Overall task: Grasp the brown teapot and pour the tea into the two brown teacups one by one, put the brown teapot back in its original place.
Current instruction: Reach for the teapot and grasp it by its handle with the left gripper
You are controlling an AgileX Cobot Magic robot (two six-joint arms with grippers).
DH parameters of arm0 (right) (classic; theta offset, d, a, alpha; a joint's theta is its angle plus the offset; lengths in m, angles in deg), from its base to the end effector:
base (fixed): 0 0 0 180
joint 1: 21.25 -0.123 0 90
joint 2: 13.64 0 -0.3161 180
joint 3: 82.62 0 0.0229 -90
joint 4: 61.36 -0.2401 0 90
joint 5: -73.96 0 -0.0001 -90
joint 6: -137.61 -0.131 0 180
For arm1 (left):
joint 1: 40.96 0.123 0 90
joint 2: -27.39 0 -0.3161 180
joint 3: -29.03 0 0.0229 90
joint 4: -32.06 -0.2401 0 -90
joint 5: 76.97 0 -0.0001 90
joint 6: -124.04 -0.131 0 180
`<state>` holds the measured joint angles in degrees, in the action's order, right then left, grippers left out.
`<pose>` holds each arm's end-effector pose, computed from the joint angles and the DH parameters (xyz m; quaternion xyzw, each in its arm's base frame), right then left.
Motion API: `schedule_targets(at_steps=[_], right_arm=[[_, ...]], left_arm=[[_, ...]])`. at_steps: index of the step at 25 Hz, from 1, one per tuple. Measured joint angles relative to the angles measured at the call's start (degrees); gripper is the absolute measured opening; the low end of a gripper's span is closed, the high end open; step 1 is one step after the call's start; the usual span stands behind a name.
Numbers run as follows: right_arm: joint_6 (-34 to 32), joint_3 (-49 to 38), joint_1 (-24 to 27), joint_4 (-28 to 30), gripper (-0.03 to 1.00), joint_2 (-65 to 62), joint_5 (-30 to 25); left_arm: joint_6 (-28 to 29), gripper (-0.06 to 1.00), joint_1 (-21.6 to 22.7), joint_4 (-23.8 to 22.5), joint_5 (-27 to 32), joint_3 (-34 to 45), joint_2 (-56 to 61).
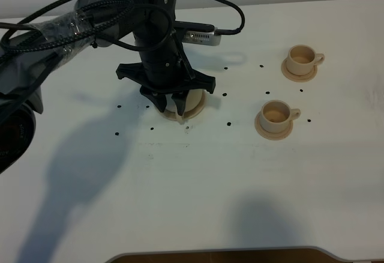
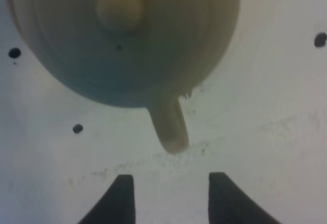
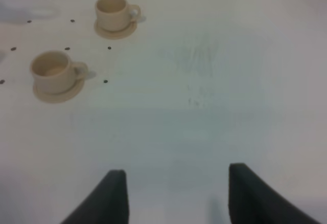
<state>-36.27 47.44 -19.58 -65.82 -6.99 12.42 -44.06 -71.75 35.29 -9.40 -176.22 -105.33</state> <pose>-0.0106 0.0093 0.2494 -0.0350 0.8564 0.0039 0.5151 0.3931 -0.2422 0.1747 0.1544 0.9867 -0.0404 0.0306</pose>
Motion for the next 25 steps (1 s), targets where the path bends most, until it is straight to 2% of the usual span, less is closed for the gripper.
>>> schedule_targets(at_steps=[25], right_arm=[[0.1,0.0,0.0,0.0,0.44,0.0,0.0]], left_arm=[[2.3,0.37,0.3,1.1,-5.6,0.0,-2.7]])
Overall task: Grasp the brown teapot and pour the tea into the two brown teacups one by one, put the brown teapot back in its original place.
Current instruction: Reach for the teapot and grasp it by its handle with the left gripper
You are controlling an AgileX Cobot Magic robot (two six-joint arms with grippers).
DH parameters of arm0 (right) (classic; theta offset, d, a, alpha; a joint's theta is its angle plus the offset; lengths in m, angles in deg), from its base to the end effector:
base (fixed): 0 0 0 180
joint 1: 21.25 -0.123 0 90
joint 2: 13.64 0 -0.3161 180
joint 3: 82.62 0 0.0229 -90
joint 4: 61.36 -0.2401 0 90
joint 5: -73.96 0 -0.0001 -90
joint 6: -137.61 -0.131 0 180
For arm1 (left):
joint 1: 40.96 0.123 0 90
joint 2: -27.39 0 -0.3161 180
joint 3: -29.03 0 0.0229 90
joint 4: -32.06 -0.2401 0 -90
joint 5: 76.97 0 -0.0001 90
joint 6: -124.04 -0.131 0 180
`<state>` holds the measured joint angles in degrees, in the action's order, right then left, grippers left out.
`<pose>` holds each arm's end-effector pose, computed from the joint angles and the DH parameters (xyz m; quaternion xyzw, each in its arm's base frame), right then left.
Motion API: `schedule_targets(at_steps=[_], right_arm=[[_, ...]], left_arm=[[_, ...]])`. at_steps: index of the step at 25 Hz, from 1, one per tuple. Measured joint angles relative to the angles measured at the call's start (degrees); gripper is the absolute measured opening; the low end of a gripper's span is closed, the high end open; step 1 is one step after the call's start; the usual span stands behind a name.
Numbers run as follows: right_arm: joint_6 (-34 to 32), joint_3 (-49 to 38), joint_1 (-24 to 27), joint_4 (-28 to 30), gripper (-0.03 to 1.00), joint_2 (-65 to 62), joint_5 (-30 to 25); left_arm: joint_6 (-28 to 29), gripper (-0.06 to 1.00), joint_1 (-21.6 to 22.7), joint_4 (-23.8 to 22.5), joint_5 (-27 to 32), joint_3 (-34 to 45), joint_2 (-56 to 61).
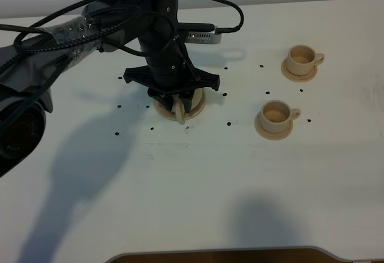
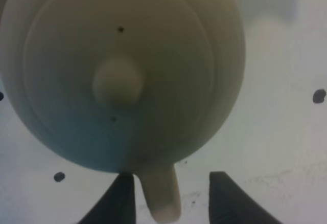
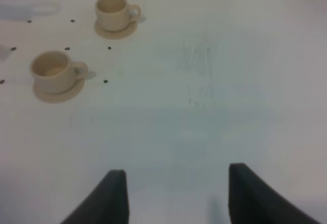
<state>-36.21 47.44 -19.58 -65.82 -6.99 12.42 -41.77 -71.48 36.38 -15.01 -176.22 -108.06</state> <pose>-0.0106 0.0093 0.2494 -0.0354 0.8564 0.0036 0.5151 0.4060 -0.2494 0.1539 0.1263 0.9890 -0.0578 0.0501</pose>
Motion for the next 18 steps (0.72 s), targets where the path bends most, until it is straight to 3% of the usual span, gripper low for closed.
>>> schedule_targets(at_steps=[18], right_arm=[[0.0,0.0,0.0,0.0,0.44,0.0,0.0]], left_arm=[[4.9,0.37,0.0,-0.4,-0.5,0.0,-0.1]])
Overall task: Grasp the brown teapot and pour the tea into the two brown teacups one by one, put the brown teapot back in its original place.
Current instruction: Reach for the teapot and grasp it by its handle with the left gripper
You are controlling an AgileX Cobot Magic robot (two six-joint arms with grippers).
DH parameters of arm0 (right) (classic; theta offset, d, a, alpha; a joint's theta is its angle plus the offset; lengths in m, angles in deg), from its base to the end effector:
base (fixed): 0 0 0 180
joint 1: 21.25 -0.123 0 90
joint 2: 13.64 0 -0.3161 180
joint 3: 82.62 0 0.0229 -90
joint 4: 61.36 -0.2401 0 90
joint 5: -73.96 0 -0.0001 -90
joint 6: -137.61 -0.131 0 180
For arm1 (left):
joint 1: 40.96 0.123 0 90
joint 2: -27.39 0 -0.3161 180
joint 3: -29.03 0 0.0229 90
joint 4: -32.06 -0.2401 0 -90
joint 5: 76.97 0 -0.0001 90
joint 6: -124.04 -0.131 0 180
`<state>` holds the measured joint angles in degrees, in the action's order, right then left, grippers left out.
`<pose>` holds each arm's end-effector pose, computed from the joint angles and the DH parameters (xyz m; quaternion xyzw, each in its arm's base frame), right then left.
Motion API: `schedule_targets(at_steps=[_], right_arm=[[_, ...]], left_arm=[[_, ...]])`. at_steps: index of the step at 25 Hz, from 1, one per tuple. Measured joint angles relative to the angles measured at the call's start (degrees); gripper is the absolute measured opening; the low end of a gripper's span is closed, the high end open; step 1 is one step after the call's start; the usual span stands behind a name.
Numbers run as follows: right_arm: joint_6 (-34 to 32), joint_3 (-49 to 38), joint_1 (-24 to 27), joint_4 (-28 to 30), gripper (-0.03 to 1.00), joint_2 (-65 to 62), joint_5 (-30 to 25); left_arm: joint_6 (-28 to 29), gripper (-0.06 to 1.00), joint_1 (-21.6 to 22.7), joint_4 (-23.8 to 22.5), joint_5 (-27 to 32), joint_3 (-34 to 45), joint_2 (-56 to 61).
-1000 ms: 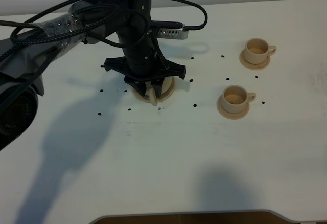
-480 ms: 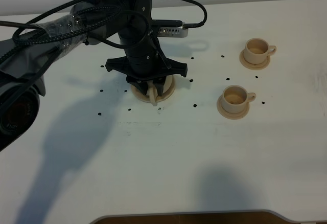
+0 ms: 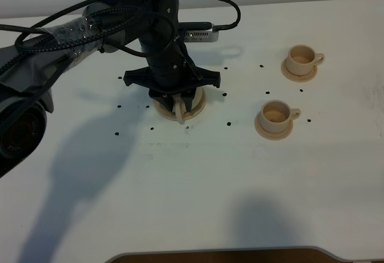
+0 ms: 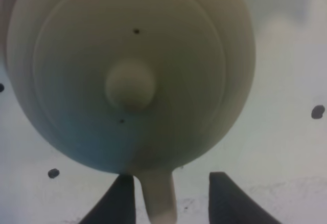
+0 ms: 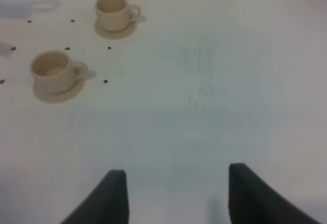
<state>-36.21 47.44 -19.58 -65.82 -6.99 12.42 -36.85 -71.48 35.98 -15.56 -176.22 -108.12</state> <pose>-0.0106 0.0093 0.2494 -0.0354 0.8564 0.0036 0.5151 0.4075 -0.2493 0.1535 0.0850 0.9932 -0.0587 0.0528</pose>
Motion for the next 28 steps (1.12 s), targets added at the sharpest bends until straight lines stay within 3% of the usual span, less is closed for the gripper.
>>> schedule_targets(at_steps=[18,28], right_arm=[[0.0,0.0,0.0,0.0,0.44,0.0,0.0],[0.0,0.0,0.0,0.0,0.44,0.0,0.0]], left_arm=[[2.1,0.36,1.0,-0.8,0.4,0.0,-0.2],[2.1,0.22,1.0,-0.8,0.4,0.0,-0.2]])
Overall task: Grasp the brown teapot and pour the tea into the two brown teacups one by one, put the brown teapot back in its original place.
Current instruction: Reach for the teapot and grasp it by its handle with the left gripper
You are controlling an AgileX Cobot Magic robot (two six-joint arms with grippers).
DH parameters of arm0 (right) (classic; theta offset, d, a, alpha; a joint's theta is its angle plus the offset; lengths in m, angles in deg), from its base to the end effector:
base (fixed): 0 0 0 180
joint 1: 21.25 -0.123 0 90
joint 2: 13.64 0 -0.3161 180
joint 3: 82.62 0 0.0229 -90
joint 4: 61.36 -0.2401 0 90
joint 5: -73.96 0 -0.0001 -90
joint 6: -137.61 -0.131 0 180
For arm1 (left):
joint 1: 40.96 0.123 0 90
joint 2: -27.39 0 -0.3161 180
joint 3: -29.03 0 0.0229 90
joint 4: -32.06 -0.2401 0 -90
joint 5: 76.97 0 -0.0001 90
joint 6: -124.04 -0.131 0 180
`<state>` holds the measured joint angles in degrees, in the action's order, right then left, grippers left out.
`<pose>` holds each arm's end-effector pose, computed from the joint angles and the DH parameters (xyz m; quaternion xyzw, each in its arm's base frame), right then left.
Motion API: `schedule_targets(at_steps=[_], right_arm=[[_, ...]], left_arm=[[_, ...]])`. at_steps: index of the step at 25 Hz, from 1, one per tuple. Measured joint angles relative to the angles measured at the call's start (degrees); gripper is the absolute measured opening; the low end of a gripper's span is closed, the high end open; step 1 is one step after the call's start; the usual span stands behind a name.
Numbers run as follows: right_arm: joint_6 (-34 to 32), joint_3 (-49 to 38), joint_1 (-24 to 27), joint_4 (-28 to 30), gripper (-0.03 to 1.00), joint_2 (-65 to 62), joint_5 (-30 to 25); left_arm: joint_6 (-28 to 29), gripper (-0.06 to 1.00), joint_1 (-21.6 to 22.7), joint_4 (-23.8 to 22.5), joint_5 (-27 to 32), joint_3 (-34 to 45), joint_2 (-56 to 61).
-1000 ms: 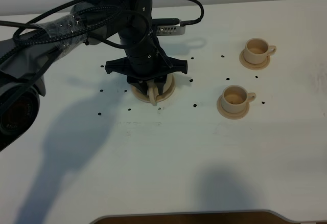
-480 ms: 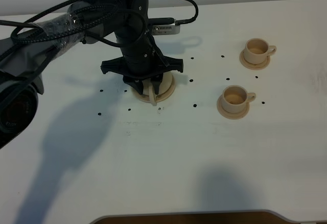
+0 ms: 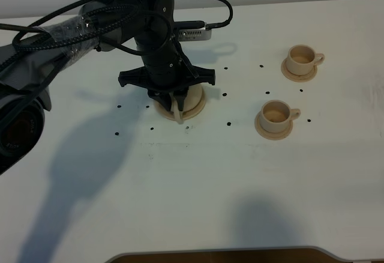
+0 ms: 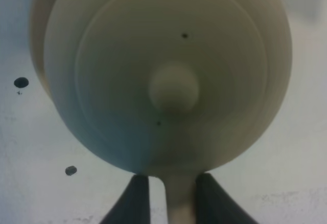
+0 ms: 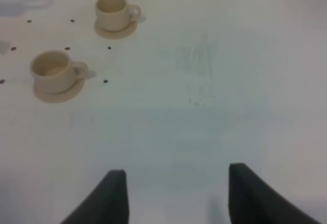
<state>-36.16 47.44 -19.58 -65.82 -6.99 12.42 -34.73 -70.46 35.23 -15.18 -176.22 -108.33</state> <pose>-0.0106 0.0093 0.2494 -0.0358 0.8564 0.0034 0.5151 0.4119 -0.2404 0.1515 0.0605 0.9956 -0.0517 0.0502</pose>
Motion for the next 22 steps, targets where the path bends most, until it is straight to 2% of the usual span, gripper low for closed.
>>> schedule_targets(at_steps=[5,15,22], right_arm=[[-0.1,0.0,0.0,0.0,0.44,0.0,0.0],[-0.1,0.0,0.0,0.0,0.44,0.0,0.0],[0.0,0.0,0.0,0.0,0.44,0.0,0.0]], left_arm=[[-0.5,0.13,0.0,0.5,0.1,-0.1,-0.5],[-5.5,0.13,0.0,0.0,0.6,-0.1,-0.7],[-9.3,0.13,0.1,-3.6,1.2,-0.1,1.1]])
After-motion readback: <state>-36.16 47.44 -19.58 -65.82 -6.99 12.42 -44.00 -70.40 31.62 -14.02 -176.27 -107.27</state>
